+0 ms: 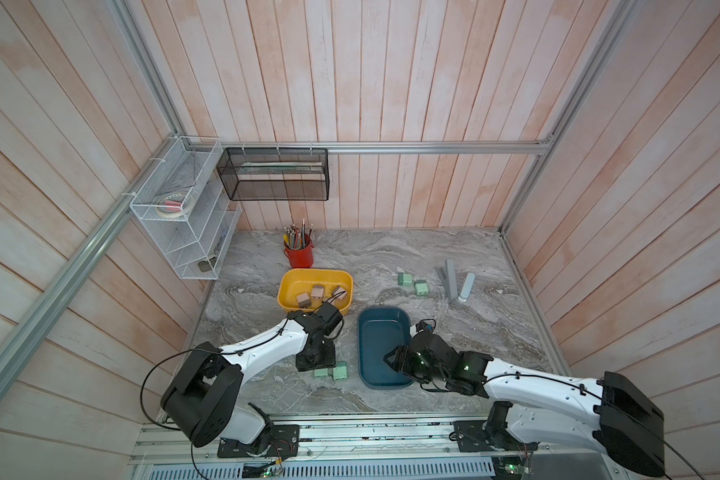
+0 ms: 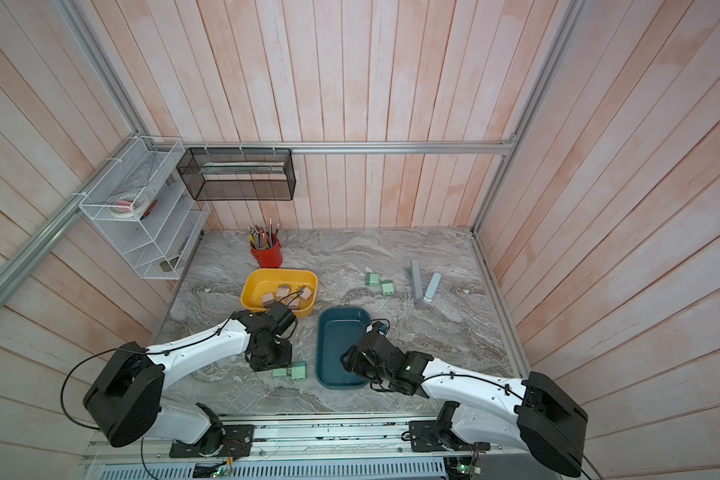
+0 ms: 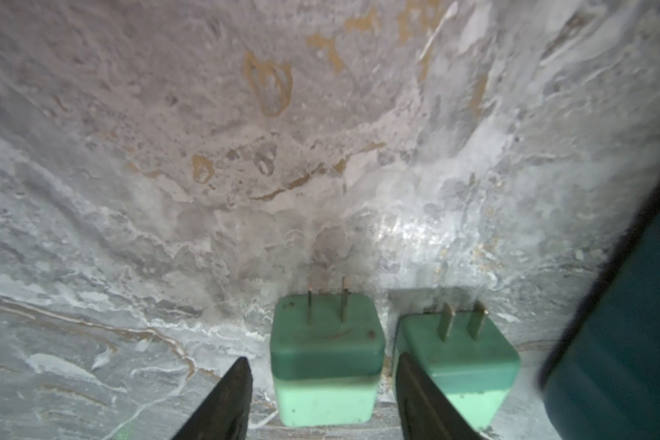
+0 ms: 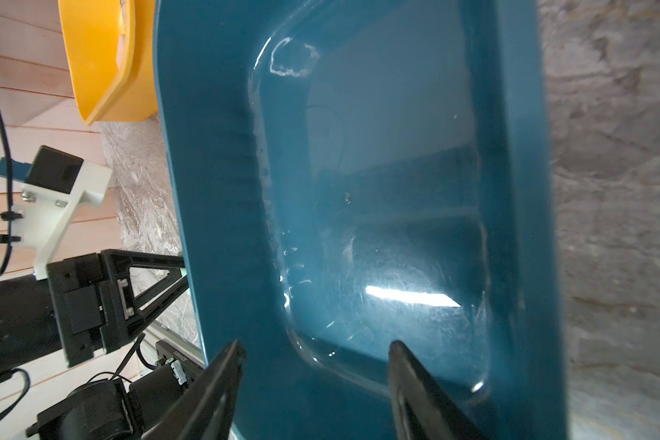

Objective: Place the plugs by color into the storage box
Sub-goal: Pick up the plug from the center of the board.

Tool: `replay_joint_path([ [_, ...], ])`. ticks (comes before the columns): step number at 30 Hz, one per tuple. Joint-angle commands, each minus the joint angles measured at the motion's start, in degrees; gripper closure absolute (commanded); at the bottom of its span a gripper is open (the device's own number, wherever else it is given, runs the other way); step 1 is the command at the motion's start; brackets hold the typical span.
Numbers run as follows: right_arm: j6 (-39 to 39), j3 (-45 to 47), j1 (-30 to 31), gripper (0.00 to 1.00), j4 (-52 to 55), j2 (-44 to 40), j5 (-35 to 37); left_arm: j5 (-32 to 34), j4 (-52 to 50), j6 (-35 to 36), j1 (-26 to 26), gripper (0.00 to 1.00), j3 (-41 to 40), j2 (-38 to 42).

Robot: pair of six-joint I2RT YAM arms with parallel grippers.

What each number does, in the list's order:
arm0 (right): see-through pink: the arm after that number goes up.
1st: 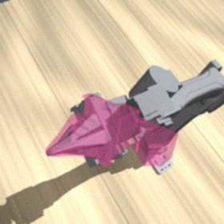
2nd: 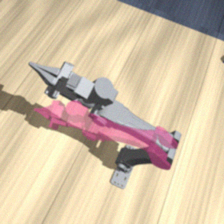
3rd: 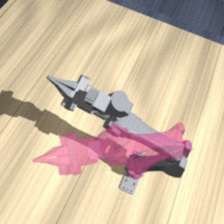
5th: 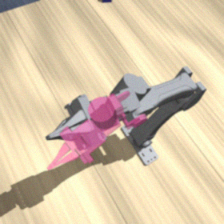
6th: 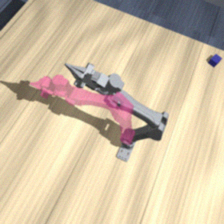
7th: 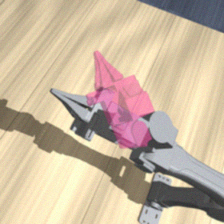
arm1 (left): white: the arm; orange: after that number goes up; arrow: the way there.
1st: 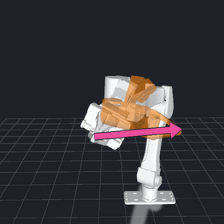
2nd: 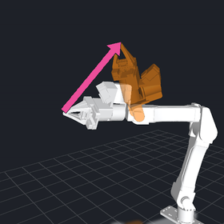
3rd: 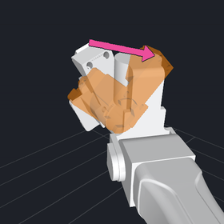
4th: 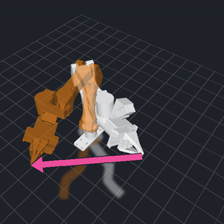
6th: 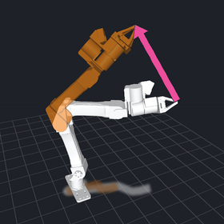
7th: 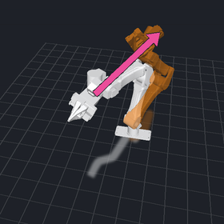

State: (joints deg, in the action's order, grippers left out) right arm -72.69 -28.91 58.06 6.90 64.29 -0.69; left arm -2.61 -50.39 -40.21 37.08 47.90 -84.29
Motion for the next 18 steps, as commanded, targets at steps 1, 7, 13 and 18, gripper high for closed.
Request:
replay_joint_path([
  [1,-0.5,0.0,-0.1,0.36,1.6,0.6,1.4,1.0,-0.3,1.5,0.2,0.39,1.1,-2.2],
  [7,-0.4,-0.3,-0.1,0.36,2.1,0.4,1.5,1.4,-0.3,1.9,0.5,0.45,0.5,-3.0],
  [13,-0.8,-1.0,-0.2,0.36,4.4,-1.6,3.7,3.1,-2.0,1.6,0.6,0.5,-0.4,-1.1],
  [18,0.7,-3.2,-1.7,0.35,8.8,-4.5,6.2,3.1,-3.3,1.3,0.6,0.54,-0.3,0.5],
])
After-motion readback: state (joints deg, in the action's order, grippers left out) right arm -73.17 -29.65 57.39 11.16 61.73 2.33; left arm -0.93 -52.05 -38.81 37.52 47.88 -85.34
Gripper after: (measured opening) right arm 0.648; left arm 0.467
